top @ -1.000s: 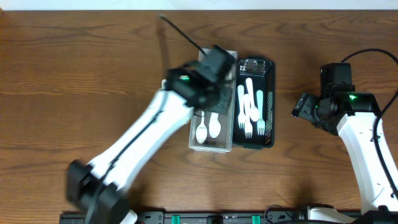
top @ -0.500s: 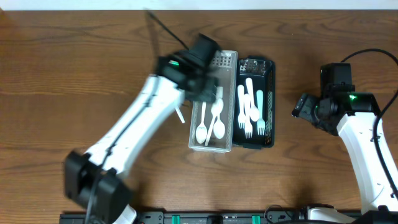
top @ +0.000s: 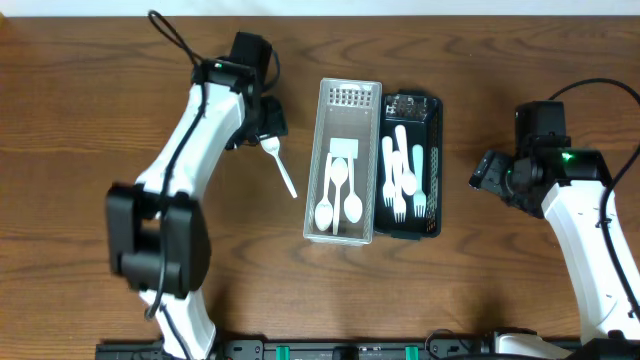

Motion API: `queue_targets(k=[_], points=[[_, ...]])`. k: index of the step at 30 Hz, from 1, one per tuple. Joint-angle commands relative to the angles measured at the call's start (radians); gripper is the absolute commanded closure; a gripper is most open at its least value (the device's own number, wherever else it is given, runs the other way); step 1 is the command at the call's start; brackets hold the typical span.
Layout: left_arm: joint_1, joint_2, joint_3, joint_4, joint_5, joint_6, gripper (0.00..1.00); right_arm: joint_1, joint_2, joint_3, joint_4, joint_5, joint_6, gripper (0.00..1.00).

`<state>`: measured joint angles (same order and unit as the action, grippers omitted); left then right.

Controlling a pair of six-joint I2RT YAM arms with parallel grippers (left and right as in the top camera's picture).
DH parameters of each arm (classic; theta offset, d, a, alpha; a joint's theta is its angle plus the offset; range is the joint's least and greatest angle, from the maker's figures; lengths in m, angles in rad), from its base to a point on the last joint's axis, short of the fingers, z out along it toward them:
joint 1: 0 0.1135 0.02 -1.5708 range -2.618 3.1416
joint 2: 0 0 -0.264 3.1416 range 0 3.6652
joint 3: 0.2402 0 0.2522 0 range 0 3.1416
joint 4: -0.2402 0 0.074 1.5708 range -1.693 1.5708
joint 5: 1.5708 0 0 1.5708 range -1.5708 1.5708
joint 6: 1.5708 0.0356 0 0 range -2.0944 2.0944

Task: Pack container
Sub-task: 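Grasp the last white spoon with the left gripper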

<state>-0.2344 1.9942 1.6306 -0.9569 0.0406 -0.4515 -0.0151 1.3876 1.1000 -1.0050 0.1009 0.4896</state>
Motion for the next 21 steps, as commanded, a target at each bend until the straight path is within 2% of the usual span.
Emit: queue_targets(k=[1,19,21], points=[[0.0,0.066,-0.011,0.018,-0.012,-0.044,0.28,-0.003,0.0,-0.003,0.002,0.0,0.002,0.16],[-0.031,0.245,-0.011,0.058,0.034,-0.063,0.33,-0.003,0.0,-0.003,0.002,0.0,0.002,0.16],[-0.04,0.251,-0.011,0.059,0.033,-0.063,0.36,-0.003,0.0,-0.003,0.002,0.0,0.002,0.16]])
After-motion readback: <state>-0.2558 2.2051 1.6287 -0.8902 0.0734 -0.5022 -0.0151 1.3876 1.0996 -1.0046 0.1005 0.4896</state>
